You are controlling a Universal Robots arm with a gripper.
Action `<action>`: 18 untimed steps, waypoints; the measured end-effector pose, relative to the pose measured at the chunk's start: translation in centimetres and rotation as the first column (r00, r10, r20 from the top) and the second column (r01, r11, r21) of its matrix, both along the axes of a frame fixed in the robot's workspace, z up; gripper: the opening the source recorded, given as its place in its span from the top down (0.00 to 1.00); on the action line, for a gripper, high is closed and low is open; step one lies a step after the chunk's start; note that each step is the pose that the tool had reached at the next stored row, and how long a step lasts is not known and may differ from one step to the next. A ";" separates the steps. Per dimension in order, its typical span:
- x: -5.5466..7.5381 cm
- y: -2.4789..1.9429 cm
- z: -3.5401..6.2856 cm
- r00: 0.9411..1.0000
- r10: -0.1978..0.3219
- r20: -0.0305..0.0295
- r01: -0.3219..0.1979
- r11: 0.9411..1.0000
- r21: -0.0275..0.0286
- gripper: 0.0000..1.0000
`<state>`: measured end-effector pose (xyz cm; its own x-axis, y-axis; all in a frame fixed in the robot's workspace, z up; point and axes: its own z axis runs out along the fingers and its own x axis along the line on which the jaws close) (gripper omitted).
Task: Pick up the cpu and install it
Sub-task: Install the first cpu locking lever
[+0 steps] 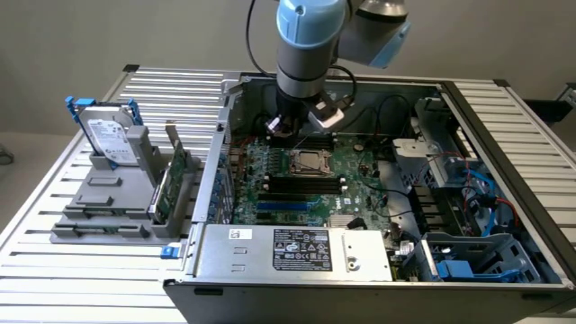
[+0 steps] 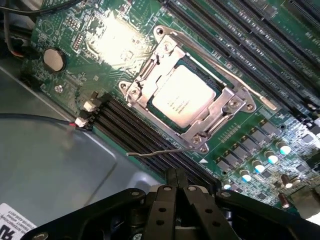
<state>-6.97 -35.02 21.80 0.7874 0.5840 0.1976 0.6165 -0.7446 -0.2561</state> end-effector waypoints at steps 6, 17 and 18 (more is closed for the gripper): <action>0.0 0.07 -0.09 0.997 0.024 0.074 -0.022 1.000 -0.018 0.89; -0.2 0.28 -0.79 0.996 0.040 0.076 -0.038 0.999 -0.027 0.89; -0.2 0.28 -0.96 0.996 0.040 0.077 -0.038 0.999 -0.027 0.89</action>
<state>-7.17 -34.74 20.84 0.7468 0.6196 0.2416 0.6624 -0.7252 -0.1877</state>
